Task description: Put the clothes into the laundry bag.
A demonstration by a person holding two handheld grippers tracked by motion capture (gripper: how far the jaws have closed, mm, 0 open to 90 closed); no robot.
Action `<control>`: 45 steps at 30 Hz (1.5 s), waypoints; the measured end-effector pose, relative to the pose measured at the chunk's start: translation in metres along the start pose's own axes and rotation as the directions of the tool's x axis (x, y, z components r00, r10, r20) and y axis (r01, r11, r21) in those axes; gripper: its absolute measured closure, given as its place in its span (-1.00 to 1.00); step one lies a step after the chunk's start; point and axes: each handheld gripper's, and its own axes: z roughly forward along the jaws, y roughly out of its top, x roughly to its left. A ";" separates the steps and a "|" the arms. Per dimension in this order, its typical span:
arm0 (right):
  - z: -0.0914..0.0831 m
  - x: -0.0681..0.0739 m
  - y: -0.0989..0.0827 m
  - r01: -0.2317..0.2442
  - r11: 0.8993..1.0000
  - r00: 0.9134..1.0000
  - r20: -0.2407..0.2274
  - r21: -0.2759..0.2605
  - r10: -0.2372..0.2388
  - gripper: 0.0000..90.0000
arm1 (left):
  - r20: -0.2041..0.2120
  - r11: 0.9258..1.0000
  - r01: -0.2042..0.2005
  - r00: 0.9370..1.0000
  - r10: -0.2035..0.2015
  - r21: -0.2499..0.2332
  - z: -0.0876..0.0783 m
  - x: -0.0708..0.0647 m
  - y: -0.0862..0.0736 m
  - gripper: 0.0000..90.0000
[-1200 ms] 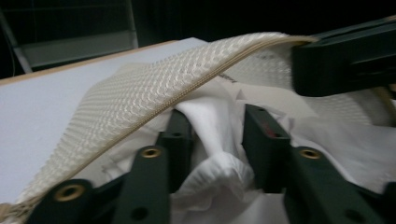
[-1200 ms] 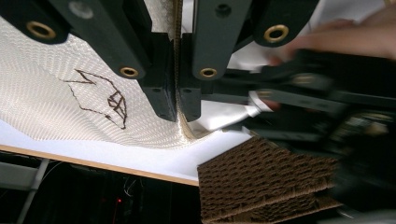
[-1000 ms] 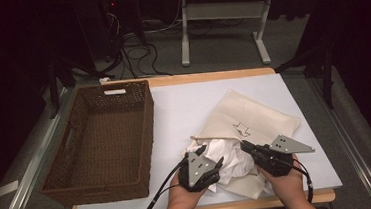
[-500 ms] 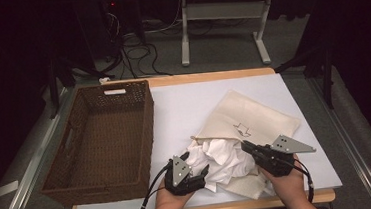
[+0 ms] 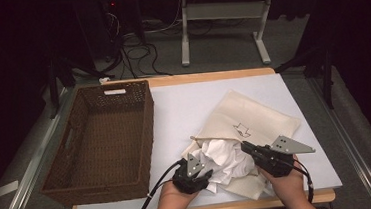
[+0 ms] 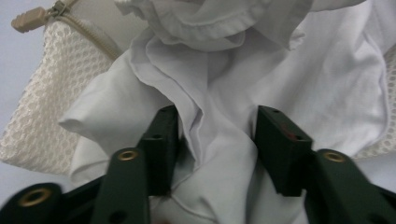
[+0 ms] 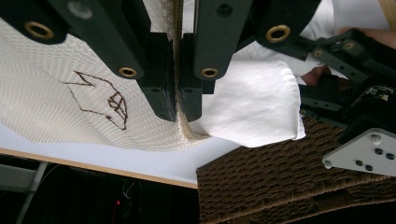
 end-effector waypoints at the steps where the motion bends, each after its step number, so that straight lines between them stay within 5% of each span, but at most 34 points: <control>1: 0.000 -0.001 0.000 -0.005 1.000 1.000 -0.002 -0.002 0.005 0.93 | -0.009 1.000 -0.008 1.000 0.008 0.006 0.001 -0.001 0.000 0.44; 8: 0.000 0.000 -0.001 -0.015 1.000 1.000 0.001 0.001 0.015 0.92 | -0.003 0.999 -0.044 0.999 0.044 0.006 0.000 -0.005 0.000 0.78; 15: 0.001 0.000 -0.001 -0.013 1.000 1.000 -0.002 0.003 0.013 0.93 | -0.022 0.997 -0.070 0.997 0.069 -0.016 -0.002 -0.008 -0.001 0.86; 23: 0.000 0.000 0.000 -0.004 1.000 1.000 0.002 -0.001 0.004 0.93 | -0.019 0.997 -0.012 1.000 0.010 -0.073 -0.008 -0.008 0.001 0.88; 29: -0.001 -0.001 0.001 -0.004 1.000 1.000 0.001 -0.008 0.004 0.93 | -0.003 0.986 0.048 0.999 -0.050 -0.161 -0.016 -0.010 0.009 0.88; 45: -0.001 0.001 0.004 0.002 1.000 1.000 -0.005 -0.019 -0.002 0.93 | -0.021 0.967 0.059 0.998 -0.066 -0.246 -0.022 -0.020 0.016 0.88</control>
